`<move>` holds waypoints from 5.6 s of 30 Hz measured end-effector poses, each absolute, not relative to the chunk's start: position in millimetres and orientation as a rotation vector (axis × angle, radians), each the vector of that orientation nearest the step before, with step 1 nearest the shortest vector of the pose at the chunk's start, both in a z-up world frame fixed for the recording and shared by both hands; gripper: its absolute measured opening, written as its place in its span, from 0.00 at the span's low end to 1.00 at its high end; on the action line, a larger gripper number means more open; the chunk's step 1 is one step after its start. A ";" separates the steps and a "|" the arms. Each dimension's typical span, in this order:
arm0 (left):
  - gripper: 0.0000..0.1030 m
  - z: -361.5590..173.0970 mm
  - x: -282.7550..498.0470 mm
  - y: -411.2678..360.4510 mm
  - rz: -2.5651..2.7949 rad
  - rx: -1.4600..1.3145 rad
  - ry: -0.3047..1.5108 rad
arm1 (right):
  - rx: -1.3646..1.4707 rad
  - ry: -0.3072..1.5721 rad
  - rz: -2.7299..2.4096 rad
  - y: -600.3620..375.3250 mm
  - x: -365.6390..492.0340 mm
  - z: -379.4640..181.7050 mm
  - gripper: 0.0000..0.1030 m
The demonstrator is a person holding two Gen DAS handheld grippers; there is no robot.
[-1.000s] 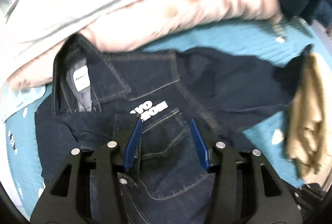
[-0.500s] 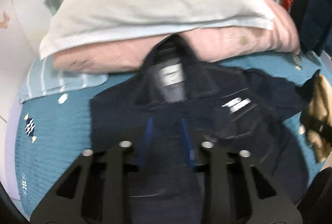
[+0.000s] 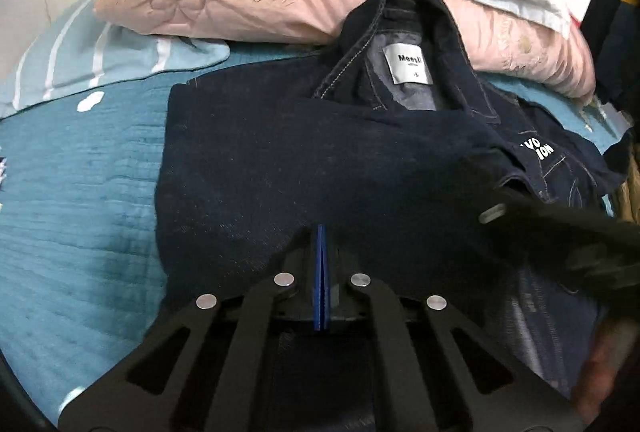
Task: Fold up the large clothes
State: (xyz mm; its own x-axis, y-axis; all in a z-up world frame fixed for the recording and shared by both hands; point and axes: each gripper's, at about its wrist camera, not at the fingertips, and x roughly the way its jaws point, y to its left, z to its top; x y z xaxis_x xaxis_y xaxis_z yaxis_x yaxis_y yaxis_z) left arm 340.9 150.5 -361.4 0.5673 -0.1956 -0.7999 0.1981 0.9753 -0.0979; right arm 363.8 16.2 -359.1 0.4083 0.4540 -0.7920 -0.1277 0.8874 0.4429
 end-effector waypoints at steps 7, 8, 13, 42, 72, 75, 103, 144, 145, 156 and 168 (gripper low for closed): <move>0.00 -359.9 334.8 175.0 -0.198 -0.035 0.893 | 0.334 1.063 0.355 -36.8 348.7 -361.3 0.00; 0.00 -358.6 333.3 179.0 -0.179 -0.031 0.891 | 0.327 1.065 0.330 -44.9 344.8 -359.3 0.00; 0.02 -367.3 334.4 200.9 -0.163 -0.118 0.913 | 0.373 1.087 0.268 -69.8 343.6 -383.3 0.00; 0.00 -362.3 418.9 203.9 -0.012 -0.135 0.873 | 0.222 0.979 0.235 -60.3 404.6 -347.1 0.00; 0.82 -240.8 294.4 141.1 0.058 0.007 0.837 | 0.169 0.945 0.158 -86.7 317.3 -235.1 0.94; 0.82 -222.8 270.3 126.0 0.048 0.007 0.828 | 0.178 0.913 0.147 -100.4 290.8 -217.6 0.93; 0.88 -222.6 265.7 -84.3 -0.187 0.117 0.906 | 0.478 0.881 -0.213 -376.2 259.5 -214.6 0.93; 0.00 -377.7 433.1 -161.6 -0.302 -0.110 1.276 | 0.657 0.939 -0.177 -439.4 368.2 -254.4 0.06; 0.00 -377.6 433.1 -161.9 -0.303 -0.108 1.273 | 0.655 0.917 -0.146 -432.7 370.5 -245.7 0.06; 0.00 -376.9 436.9 -156.4 -0.330 -0.100 1.278 | 0.534 0.797 0.307 -307.6 387.3 -166.5 0.06; 0.00 -316.3 411.7 -91.3 -0.268 -0.118 1.167 | 0.558 0.835 0.393 -235.1 392.5 -174.2 0.06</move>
